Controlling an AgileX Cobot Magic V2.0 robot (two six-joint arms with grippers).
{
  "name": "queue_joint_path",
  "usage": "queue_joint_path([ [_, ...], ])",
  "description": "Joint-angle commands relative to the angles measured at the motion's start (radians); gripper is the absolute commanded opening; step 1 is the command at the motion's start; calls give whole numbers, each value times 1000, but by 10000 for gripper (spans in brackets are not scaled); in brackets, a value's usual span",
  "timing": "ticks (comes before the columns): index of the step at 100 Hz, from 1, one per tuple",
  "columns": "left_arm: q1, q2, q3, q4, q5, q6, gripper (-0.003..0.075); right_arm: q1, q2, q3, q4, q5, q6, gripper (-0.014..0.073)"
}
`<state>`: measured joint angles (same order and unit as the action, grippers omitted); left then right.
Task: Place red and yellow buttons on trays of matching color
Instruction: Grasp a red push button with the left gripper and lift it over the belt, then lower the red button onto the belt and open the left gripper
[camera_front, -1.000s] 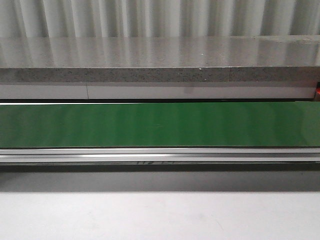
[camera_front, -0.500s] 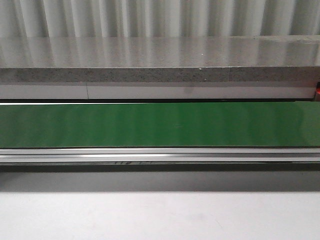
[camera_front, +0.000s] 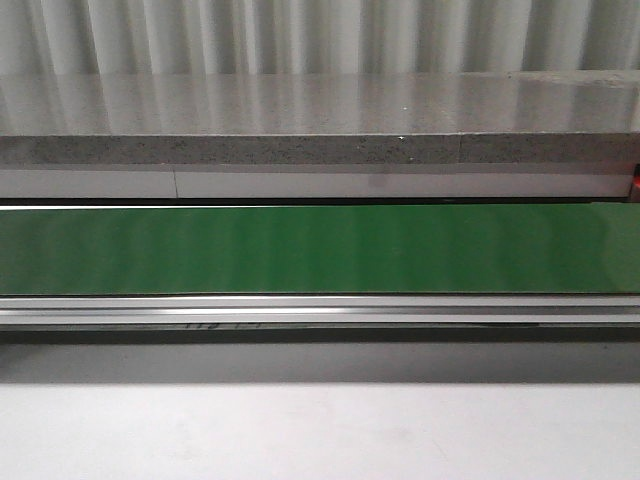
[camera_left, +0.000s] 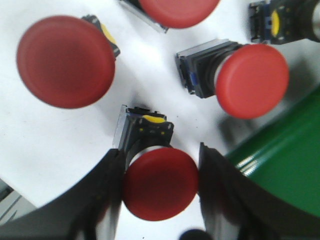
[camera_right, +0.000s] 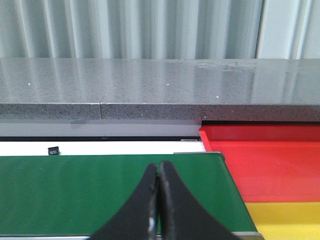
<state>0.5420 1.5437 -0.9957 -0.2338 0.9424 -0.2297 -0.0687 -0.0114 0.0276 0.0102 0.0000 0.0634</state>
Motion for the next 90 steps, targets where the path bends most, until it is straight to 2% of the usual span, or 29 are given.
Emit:
queue_joint_path([
  [1,4,-94,-48,-15,17,34,151,0,-15,1,-10,-83,-2,-66],
  [25,-21,-189,-171,-17,113,126,151,0,-15,1,-10,-83,-2,-66],
  [51,-172,-171,-331,-17,172,139,151,0,-15,1,-10,-83,-2,-66],
  [73,-292,-90,-373,-25,175,139,151,0,-15,1,-10,-83,-2,-66],
  [90,-345,-15,-375,-25,169,139,151,0,-15,1,-10,-83,-2,-66],
])
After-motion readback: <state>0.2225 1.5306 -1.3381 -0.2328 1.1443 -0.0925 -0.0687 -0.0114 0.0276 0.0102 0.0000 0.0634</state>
